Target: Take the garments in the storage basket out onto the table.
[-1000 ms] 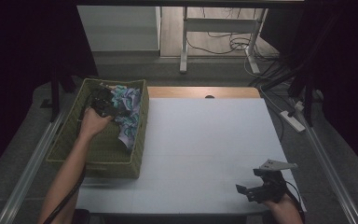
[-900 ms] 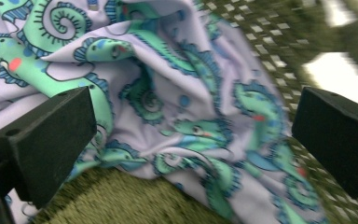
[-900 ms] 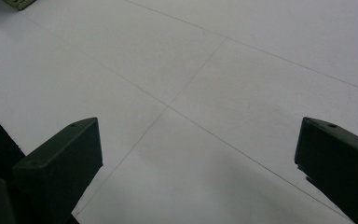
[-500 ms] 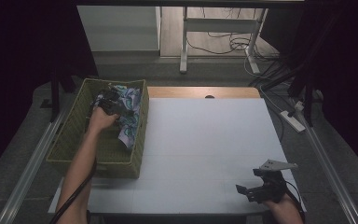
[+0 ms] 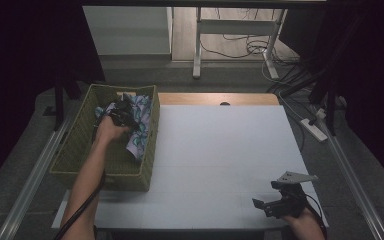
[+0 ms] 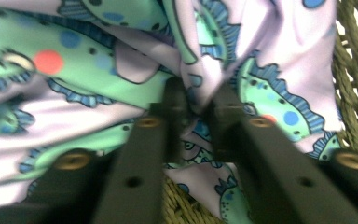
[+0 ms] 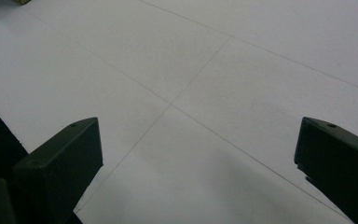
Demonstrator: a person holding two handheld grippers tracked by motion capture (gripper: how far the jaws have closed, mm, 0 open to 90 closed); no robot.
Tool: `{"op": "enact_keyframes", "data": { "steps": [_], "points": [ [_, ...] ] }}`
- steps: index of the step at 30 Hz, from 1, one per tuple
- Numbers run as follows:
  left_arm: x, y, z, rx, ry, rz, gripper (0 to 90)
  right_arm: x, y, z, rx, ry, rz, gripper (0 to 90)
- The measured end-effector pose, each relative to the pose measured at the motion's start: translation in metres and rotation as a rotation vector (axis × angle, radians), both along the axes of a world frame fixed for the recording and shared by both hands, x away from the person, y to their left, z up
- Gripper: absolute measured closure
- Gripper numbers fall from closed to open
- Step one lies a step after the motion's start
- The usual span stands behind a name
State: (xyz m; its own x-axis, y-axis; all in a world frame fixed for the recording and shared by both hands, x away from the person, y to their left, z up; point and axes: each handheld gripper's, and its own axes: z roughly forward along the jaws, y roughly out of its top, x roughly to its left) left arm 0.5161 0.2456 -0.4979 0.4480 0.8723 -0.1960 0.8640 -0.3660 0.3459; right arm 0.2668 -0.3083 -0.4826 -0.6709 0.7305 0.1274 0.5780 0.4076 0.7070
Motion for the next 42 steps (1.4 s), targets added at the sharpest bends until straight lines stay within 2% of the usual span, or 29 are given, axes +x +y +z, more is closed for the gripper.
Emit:
{"op": "enact_keyframes", "data": {
  "steps": [3, 7, 10, 14, 18, 30, 31, 32, 37, 42],
  "points": [
    [-0.001, -0.002, 0.004, 0.005, 0.011, -0.003, 86.6, 0.0, 0.0, 0.0, 0.0, 0.0, 0.001, 0.8],
    [-0.005, 0.0, 0.015, -0.031, -0.039, 0.003, 87.8, 0.0, 0.0, 0.0, 0.002, 0.0, 0.001, 0.8],
    [-0.009, 0.003, 0.026, -0.071, -0.083, 0.007, 88.1, 0.0, 0.0, 0.0, 0.003, 0.001, 0.0, 0.8],
    [-0.015, 0.007, 0.041, -0.154, -0.114, 0.008, 88.3, 0.001, 0.0, 0.0, 0.002, 0.005, 0.001, 0.8],
    [-0.022, 0.008, 0.058, -0.203, -0.147, 0.007, 88.4, 0.001, 0.0, 0.0, -0.004, 0.006, 0.001, 0.8],
    [-0.042, 0.004, 0.11, -0.256, -0.248, -0.019, 88.5, 0.001, 0.001, 0.0, -0.011, 0.009, 0.002, 0.8],
    [-0.045, 0.003, 0.119, -0.263, -0.266, -0.024, 88.6, 0.001, 0.001, 0.0, -0.011, 0.009, 0.002, 0.8],
    [-0.045, 0.003, 0.119, -0.263, -0.266, -0.024, 88.6, 0.001, 0.001, 0.0, -0.011, 0.009, 0.002, 0.8],
    [-0.052, 0.002, 0.142, -0.313, -0.32, -0.038, 88.7, 0.001, 0.001, -0.001, -0.013, 0.01, 0.001, 0.8],
    [-0.058, -0.004, 0.161, -0.337, -0.366, -0.062, 88.7, 0.001, 0.002, -0.001, -0.014, 0.01, 0.001, 0.8]
  ]
}}
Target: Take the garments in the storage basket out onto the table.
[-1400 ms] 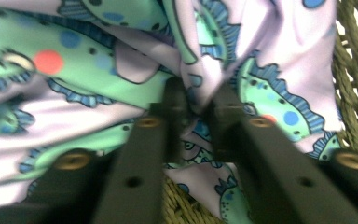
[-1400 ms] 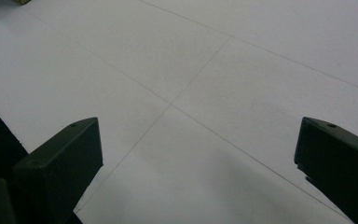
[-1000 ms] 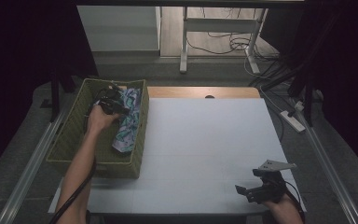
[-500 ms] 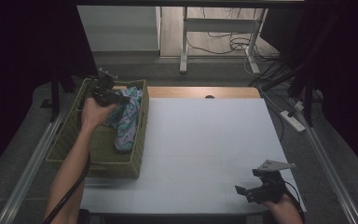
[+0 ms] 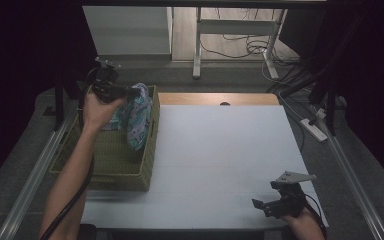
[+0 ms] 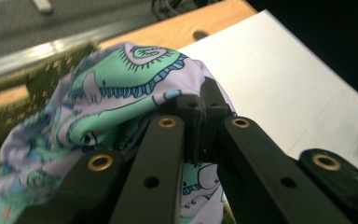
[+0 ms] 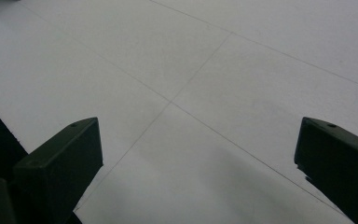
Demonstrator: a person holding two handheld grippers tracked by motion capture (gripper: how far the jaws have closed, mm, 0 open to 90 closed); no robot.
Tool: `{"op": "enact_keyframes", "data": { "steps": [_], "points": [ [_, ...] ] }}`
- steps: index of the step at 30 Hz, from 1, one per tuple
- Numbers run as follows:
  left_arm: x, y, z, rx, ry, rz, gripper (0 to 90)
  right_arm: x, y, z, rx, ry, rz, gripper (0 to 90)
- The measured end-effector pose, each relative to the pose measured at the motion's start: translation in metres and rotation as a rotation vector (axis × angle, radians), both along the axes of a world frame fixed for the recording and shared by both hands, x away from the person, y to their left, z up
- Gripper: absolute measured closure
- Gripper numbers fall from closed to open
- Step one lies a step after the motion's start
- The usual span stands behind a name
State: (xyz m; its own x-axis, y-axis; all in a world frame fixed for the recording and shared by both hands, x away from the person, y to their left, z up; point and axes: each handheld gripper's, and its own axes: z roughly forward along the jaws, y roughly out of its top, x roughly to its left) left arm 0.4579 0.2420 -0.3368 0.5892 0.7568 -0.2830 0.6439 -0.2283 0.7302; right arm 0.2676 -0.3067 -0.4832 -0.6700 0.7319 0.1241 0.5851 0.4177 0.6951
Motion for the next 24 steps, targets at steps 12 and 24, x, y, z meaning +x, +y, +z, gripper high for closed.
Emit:
{"op": "enact_keyframes", "data": {
  "steps": [12, 24],
  "points": [
    [-0.005, -0.026, 0.041, -0.061, -0.083, -0.069, 88.8, 0.0, 0.0, 0.0, 0.002, 0.002, 0.0, 0.8],
    [-0.006, -0.067, 0.08, -0.073, -0.154, -0.147, 88.8, 0.0, -0.001, 0.0, 0.005, 0.0, 0.002, 0.8]
  ]
}}
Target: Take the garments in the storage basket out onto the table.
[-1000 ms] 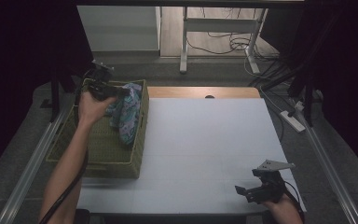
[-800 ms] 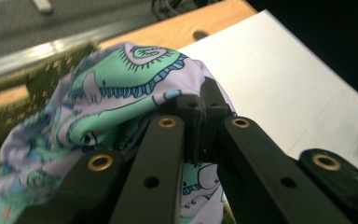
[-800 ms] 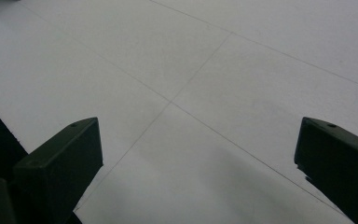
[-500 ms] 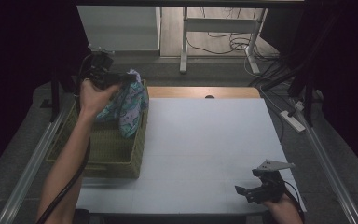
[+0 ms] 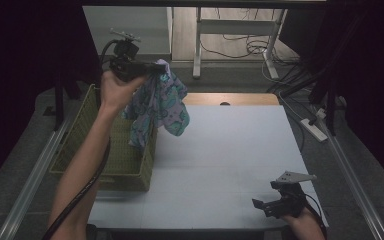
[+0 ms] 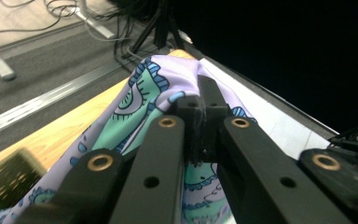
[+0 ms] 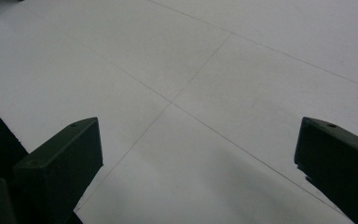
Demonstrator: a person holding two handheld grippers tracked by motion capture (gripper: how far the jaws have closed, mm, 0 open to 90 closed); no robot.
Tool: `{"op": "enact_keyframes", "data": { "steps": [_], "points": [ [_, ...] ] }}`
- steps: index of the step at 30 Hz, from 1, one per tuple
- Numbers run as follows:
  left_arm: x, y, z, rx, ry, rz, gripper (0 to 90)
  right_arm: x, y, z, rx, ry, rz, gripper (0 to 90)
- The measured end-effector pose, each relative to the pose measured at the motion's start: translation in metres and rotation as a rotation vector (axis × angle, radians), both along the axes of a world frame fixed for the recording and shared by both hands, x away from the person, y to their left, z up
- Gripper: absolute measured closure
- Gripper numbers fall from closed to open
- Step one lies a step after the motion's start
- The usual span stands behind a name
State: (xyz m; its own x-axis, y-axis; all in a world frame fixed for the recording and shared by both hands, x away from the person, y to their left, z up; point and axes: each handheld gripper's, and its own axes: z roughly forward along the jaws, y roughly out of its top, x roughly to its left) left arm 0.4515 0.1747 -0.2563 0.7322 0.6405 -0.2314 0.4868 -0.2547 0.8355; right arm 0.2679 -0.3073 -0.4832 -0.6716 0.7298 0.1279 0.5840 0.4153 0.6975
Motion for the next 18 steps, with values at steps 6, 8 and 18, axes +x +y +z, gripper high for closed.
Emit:
{"op": "enact_keyframes", "data": {
  "steps": [6, 8, 18],
  "points": [
    [0.001, -0.02, 0.009, 0.002, -0.015, -0.031, 88.8, 0.0, 0.0, 0.0, 0.003, 0.0, -0.001, 0.8],
    [0.002, -0.027, 0.012, -0.004, -0.021, -0.049, 88.8, 0.0, 0.0, 0.0, 0.005, 0.001, -0.002, 0.8],
    [0.001, -0.066, 0.025, -0.027, -0.047, -0.129, 88.8, 0.0, -0.001, 0.0, 0.011, 0.0, -0.003, 0.8]
  ]
}}
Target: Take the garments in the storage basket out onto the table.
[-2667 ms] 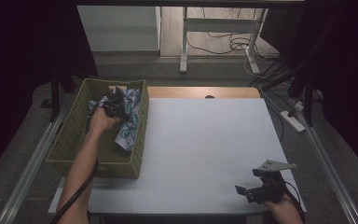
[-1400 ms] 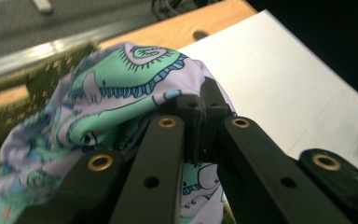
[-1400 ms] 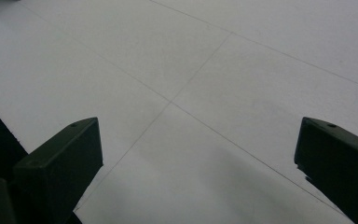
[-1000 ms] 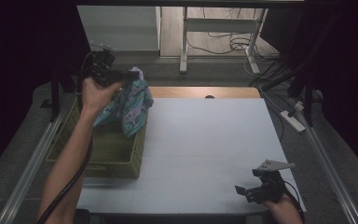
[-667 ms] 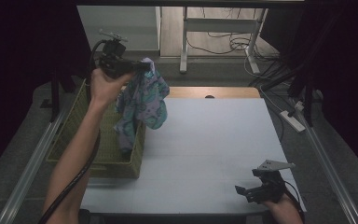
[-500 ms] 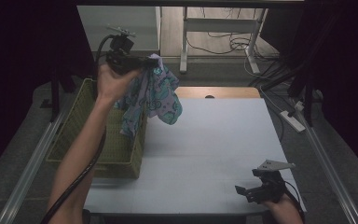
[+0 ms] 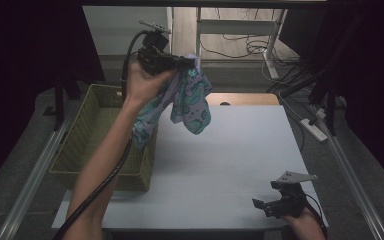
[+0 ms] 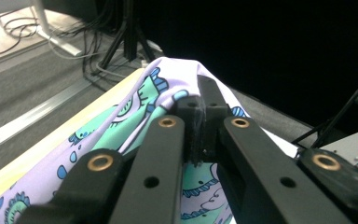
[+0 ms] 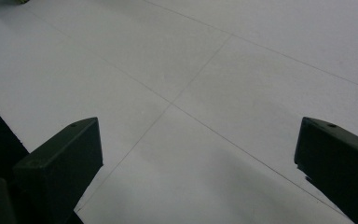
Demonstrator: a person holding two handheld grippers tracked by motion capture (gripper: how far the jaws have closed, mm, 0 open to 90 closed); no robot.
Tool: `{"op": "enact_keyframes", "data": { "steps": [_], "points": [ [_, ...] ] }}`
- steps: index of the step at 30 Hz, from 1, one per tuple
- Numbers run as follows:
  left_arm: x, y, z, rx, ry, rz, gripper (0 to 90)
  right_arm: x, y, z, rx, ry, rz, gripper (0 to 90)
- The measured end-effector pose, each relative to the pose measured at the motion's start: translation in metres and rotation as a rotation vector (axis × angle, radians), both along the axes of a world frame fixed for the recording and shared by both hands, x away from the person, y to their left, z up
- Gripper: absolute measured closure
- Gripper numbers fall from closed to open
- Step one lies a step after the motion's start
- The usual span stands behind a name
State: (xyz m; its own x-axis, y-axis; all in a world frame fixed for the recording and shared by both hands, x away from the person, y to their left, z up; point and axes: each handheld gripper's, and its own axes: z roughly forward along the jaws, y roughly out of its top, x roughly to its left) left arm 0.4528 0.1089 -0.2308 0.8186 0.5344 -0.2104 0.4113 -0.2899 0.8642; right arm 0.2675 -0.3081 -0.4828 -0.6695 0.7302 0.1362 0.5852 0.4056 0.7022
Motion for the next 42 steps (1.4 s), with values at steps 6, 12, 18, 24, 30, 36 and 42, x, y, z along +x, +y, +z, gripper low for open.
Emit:
{"op": "enact_keyframes", "data": {
  "steps": [6, 12, 18, 24, 30, 36, 42],
  "points": [
    [-0.004, -0.019, 0.01, -0.018, -0.015, -0.047, 88.8, 0.0, 0.0, 0.0, 0.0, 0.0, 0.001, 0.8],
    [-0.007, -0.032, 0.017, -0.022, -0.027, -0.08, 88.8, 0.0, -0.001, 0.0, 0.0, 0.001, 0.003, 0.8],
    [-0.009, -0.04, 0.02, -0.03, -0.034, -0.103, 88.8, 0.0, -0.001, 0.0, -0.001, 0.0, 0.004, 0.8],
    [-0.008, -0.044, 0.015, 0.004, -0.028, -0.101, 88.8, 0.0, -0.001, 0.0, 0.003, -0.004, 0.002, 0.8],
    [-0.004, -0.046, 0.001, 0.057, -0.012, -0.087, 88.8, -0.001, -0.001, 0.0, 0.004, -0.007, 0.002, 0.8],
    [-0.003, -0.046, -0.013, 0.12, -0.011, -0.067, 88.8, 0.0, -0.001, 0.0, 0.007, -0.004, 0.0, 0.8],
    [0.001, -0.04, -0.029, 0.171, 0.011, -0.044, 88.8, 0.0, -0.001, 0.0, 0.002, -0.007, 0.004, 0.8]
  ]
}}
